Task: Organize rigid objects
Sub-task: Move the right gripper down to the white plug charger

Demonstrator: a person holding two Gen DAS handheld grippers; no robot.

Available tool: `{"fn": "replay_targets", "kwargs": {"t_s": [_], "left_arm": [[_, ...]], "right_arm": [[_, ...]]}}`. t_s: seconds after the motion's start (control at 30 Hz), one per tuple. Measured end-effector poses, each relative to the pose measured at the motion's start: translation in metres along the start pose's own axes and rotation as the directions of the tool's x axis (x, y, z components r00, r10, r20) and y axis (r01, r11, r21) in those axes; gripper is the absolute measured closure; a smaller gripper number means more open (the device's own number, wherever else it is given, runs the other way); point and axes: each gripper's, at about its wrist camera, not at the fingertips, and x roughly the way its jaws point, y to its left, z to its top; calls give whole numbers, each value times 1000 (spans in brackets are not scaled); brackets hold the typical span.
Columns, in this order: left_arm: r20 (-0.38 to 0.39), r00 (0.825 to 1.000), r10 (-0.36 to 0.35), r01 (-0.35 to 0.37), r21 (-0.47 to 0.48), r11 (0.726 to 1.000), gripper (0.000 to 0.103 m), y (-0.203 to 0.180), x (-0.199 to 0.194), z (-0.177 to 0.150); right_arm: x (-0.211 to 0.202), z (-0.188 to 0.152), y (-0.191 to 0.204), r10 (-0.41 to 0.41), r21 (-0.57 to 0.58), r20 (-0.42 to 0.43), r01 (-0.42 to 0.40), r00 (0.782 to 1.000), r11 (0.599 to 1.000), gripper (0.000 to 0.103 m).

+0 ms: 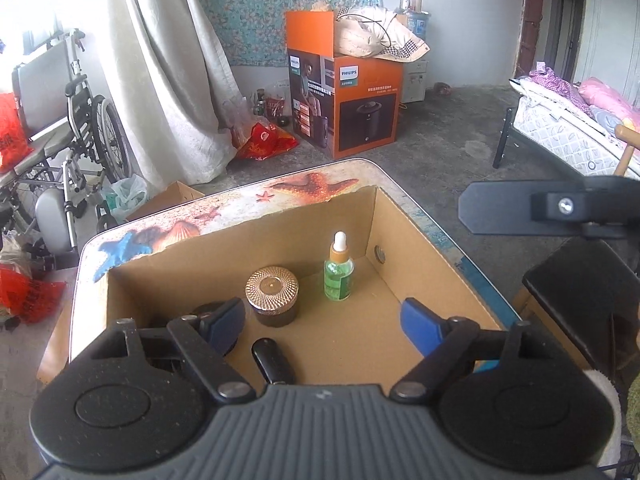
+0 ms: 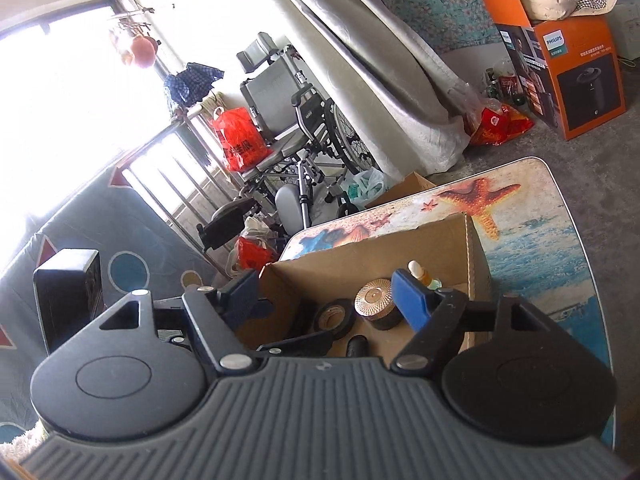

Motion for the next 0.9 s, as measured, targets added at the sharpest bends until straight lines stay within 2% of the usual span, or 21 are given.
{"fn": "replay_targets", "kwargs": {"t_s": [0.13,0.27,0.43,0.57,0.67,0.77,0.83,0.9], "left_arm": [[40,999,6,-5,-23,1000,15,1,-40,-37],[51,999,11,-7,-89,996,15,10,-61,-74],[39,997,71,-64,-151,986,15,19,-67,-116],[-2,998,56,-55,-224,973,16,28,-59,-144],[-14,996,83,-84,-228,970,19,26,-48,-160],[-13,989,147,-146,-193,970,25,24,-35,-171],[-17,981,194,-194,-173,966,39,23,-26,-179],[-18,977,212,-212,-162,964,44,24,-18,-183]], "right_arm": [[-26,-34,17,40,25,16,-40,999,999,27],[-31,-67,29,62,45,-13,-61,998,997,27],[-3,-101,36,76,74,-113,-68,991,995,27],[30,-124,45,93,74,-196,-79,976,994,27],[55,-136,50,87,61,-240,-75,967,995,29],[81,-146,55,79,55,-291,-66,953,996,33],[95,-150,59,82,51,-320,-69,944,996,36],[111,-157,63,76,41,-350,-66,934,997,41]]}}
